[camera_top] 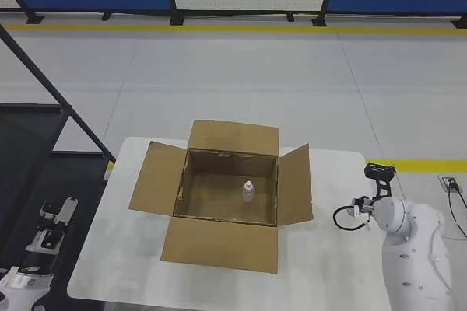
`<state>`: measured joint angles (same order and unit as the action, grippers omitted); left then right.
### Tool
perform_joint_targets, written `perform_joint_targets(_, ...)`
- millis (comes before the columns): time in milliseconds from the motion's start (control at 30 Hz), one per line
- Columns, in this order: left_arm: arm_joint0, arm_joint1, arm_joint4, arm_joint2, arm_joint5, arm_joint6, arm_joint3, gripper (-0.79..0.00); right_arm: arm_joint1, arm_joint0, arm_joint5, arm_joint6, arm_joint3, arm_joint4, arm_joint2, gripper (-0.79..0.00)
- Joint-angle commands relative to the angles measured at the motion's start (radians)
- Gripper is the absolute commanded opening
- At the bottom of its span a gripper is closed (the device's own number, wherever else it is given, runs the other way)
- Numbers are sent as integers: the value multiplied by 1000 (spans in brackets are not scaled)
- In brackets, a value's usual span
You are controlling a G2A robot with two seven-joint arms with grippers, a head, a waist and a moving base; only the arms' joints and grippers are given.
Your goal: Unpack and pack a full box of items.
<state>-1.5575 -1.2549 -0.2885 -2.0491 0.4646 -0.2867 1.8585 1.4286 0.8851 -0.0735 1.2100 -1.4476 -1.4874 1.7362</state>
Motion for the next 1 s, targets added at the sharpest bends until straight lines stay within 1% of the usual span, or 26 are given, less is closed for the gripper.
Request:
perform_joint_targets(0, 0, 0, 0, 0, 0, 0, 0, 0, -1, -6, -2, -18, 32, 6, -6, -785)
perform_joint_targets(200, 0, 0, 0, 0, 0, 0, 0, 0, -6, -37, -3, -31, 98, 10, -23, -785)
perform_joint_targets(233, 0, 0, 0, 0, 0, 0, 0, 0, -8, -43, -3, -26, 109, 10, -24, -643)
perform_joint_targets(267, 0, 0, 0, 0, 0, 0, 0, 0, -9, -49, -3, -24, 118, 5, -26, -526)
perform_joint_targets(333, 0, 0, 0, 0, 0, 0, 0, 0, -10, -55, -8, -21, 128, 6, -35, -403)
perform_joint_targets(367, 0, 0, 0, 0, 0, 0, 0, 0, -11, -58, -10, -21, 131, 6, -35, -163)
perform_joint_targets(433, 0, 0, 0, 0, 0, 0, 0, 0, -13, -63, -9, -16, 136, 8, -36, 0)
perform_joint_targets(567, 0, 0, 0, 0, 0, 0, 0, 0, -17, -69, -17, -22, 111, 6, -38, 0)
perform_joint_targets(667, 0, 0, 0, 0, 0, 0, 0, 0, -18, -58, -53, -55, 18, 16, -35, 0)
perform_joint_targets(733, 0, 0, 0, 0, 0, 0, 0, 0, -12, -32, -73, -82, -116, 52, -62, 0)
perform_joint_targets(867, 0, 0, 0, 0, 0, 0, 0, 0, 4, 56, -70, -163, -450, 156, -180, 0)
perform_joint_targets(900, 0, 0, 0, 0, 0, 0, 0, 0, 8, 71, -64, -181, -505, 194, -219, 0)
perform_joint_targets(967, 0, 0, 0, 0, 0, 0, 0, 0, 13, 76, -28, -193, -552, 215, -301, 0)
